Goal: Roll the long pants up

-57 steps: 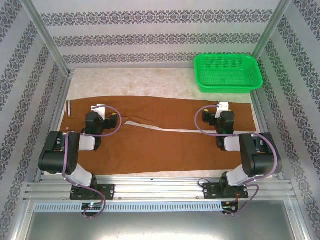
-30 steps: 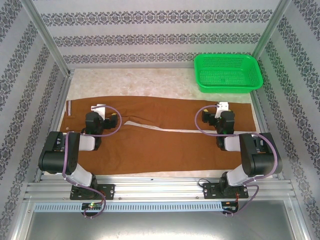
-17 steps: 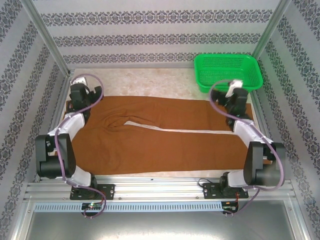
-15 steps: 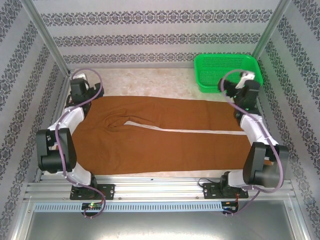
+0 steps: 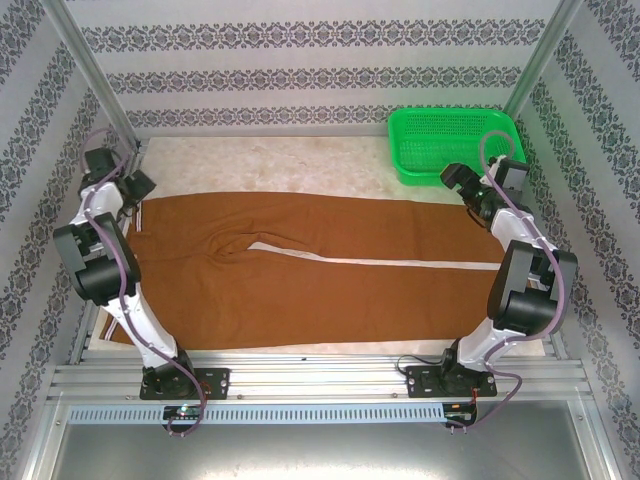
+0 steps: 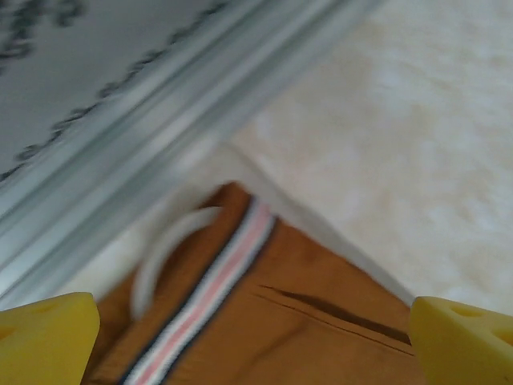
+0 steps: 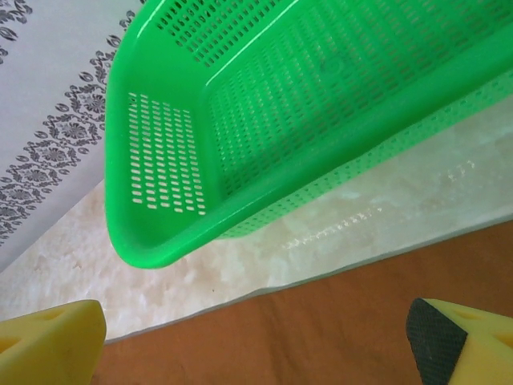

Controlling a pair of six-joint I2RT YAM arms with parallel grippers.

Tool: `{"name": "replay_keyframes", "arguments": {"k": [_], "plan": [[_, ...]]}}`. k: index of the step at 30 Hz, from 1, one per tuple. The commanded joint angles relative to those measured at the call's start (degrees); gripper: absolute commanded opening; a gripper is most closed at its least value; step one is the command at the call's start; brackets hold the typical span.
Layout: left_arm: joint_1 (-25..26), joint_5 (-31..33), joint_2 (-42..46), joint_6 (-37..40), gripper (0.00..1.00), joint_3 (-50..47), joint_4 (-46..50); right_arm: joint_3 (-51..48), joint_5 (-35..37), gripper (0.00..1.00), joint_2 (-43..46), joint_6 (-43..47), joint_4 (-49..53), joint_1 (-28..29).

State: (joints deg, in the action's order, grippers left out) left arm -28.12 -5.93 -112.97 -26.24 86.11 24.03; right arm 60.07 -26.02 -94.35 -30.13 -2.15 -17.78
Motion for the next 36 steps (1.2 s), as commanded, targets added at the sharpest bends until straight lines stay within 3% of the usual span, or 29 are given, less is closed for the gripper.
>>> {"name": "replay_keyframes", "arguments": {"k": [1, 7, 15, 16, 17, 19, 20, 28, 36], "plan": [[0.3, -0.6, -1.5, -1.0, 1.00, 2.5, 5.7, 2.2, -0.7, 0.98, -0.5, -0.2, 2.4, 1.2], [-0.6, -6.2, -9.7, 1.5, 0.99, 8.9, 8.8, 2.7, 2.2, 0.98, 0.8, 1.7, 5.8, 3.0], [-0.5, -8.2, -16.6, 1.7, 0.98, 13.3, 10.1, 2.2, 4.9, 0.98, 2.2, 3.1, 8.7, 3.1], [-0.5, -8.7, -16.9, 1.7, 0.92, 13.2, 9.7, 2.3, 5.8, 0.98, 2.2, 2.9, 8.8, 3.0], [-0.5, -9.2, -16.9, 1.7, 0.73, 12.9, 9.5, 2.6, 7.3, 0.98, 1.9, 2.6, 9.4, 2.9], [-0.5, -9.3, -16.0, 1.6, 0.30, 11.0, 8.2, 3.6, 10.1, 0.98, 1.1, 1.8, 11.3, 2.7], [-0.5, -9.2, -15.2, 1.6, 0.00, 9.8, 7.5, 4.5, 11.2, 0.98, 0.3, 1.3, 12.3, 2.3], [-2.2, -4.0, -8.8, 2.4, 0.00, 2.6, 7.1, 16.2, 25.7, 0.98, -7.4, -0.6, 28.4, -1.3], [-3.4, -3.6, -2.0, 5.7, 0.00, -2.6, 7.7, 29.7, 29.5, 0.97, -18.6, 2.4, 42.3, -3.1]]}}
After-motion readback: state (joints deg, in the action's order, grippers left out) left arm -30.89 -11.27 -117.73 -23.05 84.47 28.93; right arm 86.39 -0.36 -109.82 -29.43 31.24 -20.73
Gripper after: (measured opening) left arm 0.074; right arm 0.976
